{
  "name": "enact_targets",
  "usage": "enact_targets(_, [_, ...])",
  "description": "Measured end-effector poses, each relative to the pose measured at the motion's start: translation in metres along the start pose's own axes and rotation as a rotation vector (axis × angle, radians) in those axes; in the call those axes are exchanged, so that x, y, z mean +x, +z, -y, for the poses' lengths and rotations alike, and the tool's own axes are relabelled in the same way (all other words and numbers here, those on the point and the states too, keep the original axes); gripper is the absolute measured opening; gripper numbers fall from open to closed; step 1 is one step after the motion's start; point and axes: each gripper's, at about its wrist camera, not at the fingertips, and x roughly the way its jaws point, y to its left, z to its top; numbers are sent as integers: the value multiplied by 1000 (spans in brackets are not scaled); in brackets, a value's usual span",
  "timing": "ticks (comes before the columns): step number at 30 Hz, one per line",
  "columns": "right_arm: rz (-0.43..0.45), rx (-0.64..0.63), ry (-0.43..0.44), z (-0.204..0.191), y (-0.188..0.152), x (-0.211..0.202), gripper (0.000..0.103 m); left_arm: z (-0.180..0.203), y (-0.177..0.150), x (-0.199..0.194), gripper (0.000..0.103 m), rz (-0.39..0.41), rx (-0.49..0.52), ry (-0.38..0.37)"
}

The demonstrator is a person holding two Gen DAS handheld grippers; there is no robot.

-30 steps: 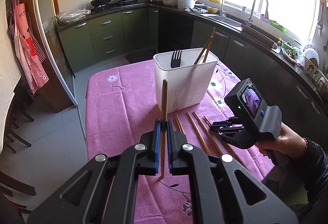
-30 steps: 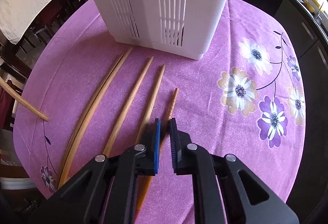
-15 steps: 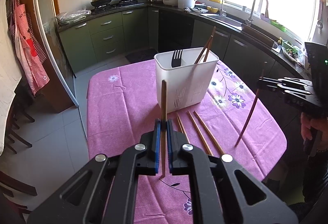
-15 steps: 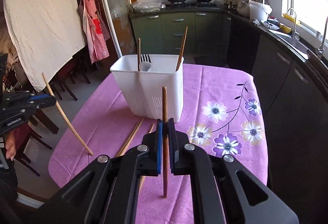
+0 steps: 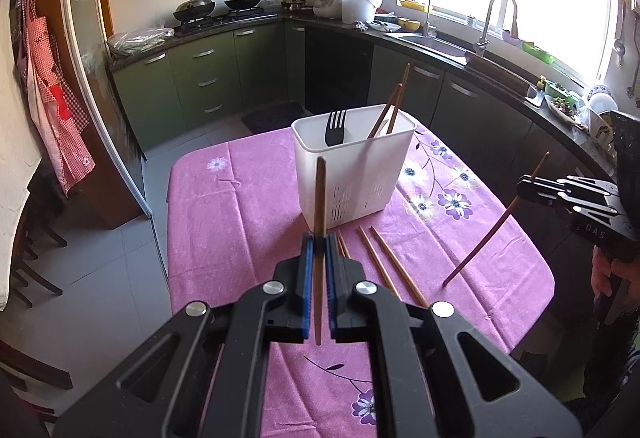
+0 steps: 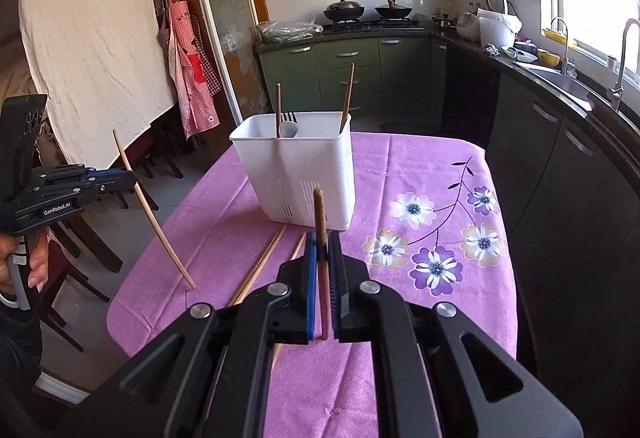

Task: Organize utensils
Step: 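Lower the chopstick into the white holder and open the left tool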

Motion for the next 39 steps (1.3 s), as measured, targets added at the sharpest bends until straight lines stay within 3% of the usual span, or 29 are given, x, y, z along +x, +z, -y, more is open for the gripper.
enact_targets(5, [3,7,6,3,-1,-1,6,4,30,-14,6,33,8,-38])
enact_targets(11, [4,16,10,7,-2,-3,6,9,90,-39,6,112,14,-77])
enact_targets(19, [8,24,16,11,-4,-4,6,8,165,-42,6,254,-3,-28])
enact_targets(25, [4,22,18,11,-4,-4,6,3,169,15,6,178,-30,-4])
enact_targets(33, [14,21,25,9,7,-7,6,2,131,72,7,36,-34,-43])
enact_targets(34, [22,19,29,9,11,-9,6,1,126,73,10,32,-35,-47])
enact_targets(35, [32,15,35,8,17,-13,6,0,123,72,22,31,-38,-52])
enact_targets(36, [45,9,41,6,23,-17,6,-2,119,69,42,38,-44,-56])
enact_targets(38, [81,3,49,4,40,-28,6,-3,112,56,65,77,-49,-40])
enact_targets(39, [105,1,49,4,49,-34,6,-3,109,46,66,106,-43,-19])
